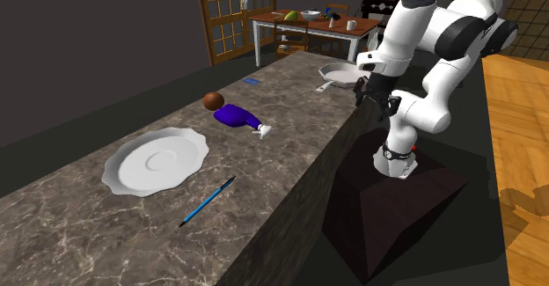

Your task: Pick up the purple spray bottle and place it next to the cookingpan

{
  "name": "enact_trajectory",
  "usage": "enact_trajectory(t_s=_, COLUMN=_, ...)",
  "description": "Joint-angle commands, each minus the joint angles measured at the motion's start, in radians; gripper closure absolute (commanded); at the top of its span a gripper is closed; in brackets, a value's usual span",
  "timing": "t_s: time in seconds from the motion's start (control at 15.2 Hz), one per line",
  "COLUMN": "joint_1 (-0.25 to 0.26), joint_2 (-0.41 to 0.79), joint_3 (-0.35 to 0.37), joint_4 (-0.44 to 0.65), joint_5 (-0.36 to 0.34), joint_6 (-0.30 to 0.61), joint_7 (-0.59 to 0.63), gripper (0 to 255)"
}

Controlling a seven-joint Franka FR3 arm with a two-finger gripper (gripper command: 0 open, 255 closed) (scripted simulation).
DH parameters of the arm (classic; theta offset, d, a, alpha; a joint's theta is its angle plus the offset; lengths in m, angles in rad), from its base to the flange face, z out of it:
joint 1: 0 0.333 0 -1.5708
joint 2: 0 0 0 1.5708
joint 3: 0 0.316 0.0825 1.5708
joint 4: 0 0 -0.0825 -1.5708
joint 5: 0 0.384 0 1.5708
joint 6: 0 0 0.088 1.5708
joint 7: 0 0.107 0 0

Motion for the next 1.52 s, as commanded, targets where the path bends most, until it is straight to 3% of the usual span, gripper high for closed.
enact_trajectory(t_s=0.0, joint_1=0.0, joint_2=0.0, joint_3=0.0, joint_4=0.0, joint_5=0.0, joint_6=0.0, joint_7=0.0, gripper=0)
enact_trajectory(t_s=0.66, joint_1=-0.117, joint_2=0.385, joint_3=-0.003, joint_4=0.243, joint_5=-0.003, joint_6=0.152, joint_7=0.234, gripper=0)
enact_trajectory(t_s=1.45, joint_1=-0.217, joint_2=0.8, joint_3=-0.066, joint_4=0.646, joint_5=-0.002, joint_6=0.183, joint_7=0.468, gripper=0)
